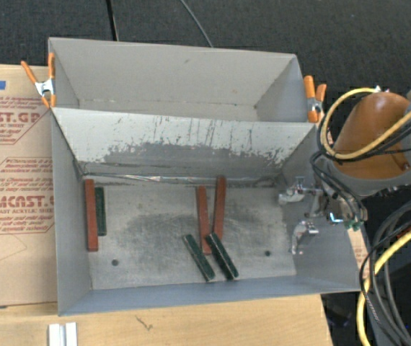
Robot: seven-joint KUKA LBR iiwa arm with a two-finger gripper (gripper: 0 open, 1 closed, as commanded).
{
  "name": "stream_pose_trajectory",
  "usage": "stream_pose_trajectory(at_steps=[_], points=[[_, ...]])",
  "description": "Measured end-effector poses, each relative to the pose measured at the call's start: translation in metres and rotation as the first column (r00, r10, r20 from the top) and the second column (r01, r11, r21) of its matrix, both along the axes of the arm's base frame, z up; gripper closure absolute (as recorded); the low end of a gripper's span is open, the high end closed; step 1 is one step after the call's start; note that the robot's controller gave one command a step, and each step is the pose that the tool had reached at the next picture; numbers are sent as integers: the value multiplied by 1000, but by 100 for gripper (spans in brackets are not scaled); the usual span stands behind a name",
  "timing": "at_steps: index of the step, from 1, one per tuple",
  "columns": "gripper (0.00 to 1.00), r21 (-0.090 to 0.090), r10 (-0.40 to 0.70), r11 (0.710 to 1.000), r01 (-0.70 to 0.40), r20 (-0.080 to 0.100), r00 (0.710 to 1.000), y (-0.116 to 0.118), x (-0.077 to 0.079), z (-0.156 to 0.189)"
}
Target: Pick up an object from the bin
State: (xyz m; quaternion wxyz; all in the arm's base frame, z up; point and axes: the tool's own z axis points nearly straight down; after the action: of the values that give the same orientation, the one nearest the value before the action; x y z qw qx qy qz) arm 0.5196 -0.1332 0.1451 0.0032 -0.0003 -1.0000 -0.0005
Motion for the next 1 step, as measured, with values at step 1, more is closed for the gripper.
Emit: stream_pose_trajectory(at_steps=[1], points=[[0,-1,1,1000,-1,7,1000,0,2,4]])
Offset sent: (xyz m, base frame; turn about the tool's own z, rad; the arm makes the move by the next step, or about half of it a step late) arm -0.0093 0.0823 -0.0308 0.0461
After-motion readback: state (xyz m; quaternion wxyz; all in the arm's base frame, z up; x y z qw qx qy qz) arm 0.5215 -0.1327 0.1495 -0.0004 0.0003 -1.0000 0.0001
